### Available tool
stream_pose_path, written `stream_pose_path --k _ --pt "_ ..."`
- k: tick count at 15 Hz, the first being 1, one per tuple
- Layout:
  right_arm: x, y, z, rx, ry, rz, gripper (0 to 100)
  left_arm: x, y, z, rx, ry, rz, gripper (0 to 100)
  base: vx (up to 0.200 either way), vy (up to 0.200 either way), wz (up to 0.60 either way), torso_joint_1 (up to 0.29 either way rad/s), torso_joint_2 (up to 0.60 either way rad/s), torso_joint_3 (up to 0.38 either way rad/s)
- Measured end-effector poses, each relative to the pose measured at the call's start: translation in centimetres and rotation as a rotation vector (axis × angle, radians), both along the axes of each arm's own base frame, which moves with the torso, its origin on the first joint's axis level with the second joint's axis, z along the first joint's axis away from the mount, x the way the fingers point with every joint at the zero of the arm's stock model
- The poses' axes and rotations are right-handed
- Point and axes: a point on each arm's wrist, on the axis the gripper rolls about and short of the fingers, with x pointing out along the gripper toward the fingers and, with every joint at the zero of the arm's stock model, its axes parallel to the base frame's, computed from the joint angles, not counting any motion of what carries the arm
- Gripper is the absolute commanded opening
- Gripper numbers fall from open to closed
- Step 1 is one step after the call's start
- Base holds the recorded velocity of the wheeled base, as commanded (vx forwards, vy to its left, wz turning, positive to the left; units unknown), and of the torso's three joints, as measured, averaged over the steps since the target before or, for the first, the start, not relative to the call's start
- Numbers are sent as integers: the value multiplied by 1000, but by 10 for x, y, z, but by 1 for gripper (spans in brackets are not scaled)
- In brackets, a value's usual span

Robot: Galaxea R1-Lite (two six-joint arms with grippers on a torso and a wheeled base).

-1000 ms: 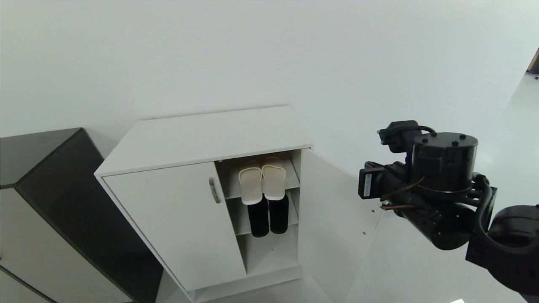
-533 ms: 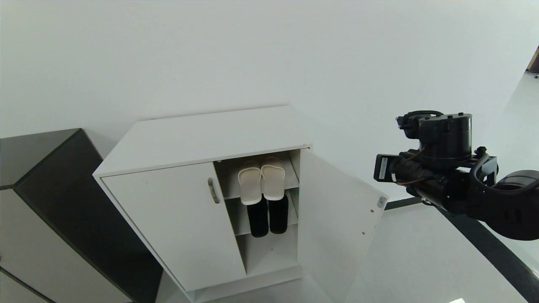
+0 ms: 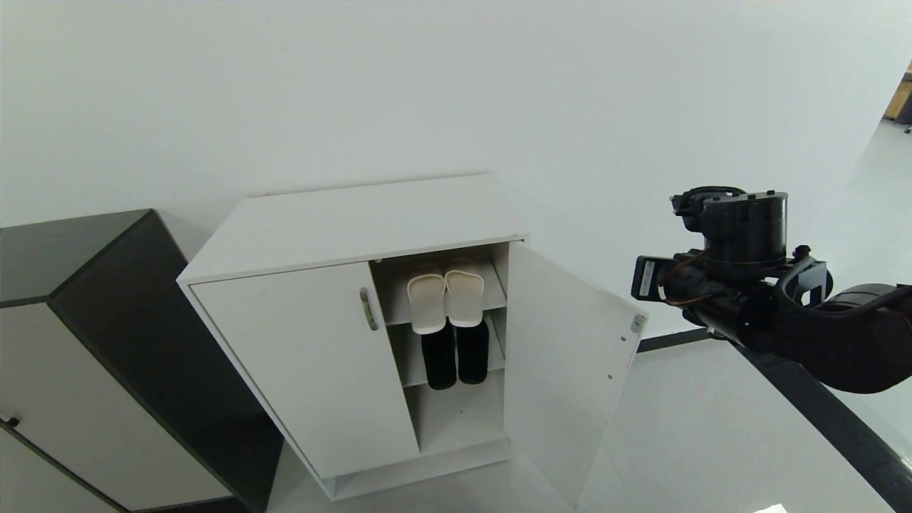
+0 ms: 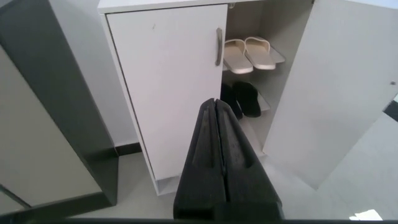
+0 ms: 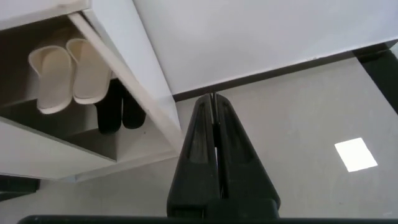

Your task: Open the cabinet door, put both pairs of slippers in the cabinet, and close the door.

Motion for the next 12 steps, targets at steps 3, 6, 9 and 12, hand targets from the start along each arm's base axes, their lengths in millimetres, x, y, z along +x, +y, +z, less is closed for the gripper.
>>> stream_pose_path --k 3,6,9,12 --pt "5 -1 -3 6 -11 -9 0 0 0 0 0 0 1 0 0 0 0 0 0 0" --pt "14 -4 -10 6 -15 -29 0 0 0 0 0 0 1 0 0 0 0 0 0 0" --pt "21 -3 -19 -4 4 -35 0 0 0 0 0 0 0 0 0 0 0 0 0 0" --pt "26 -2 -29 -16 29 -38 0 0 0 0 -1 0 1 0 0 0 0 0 0 0"
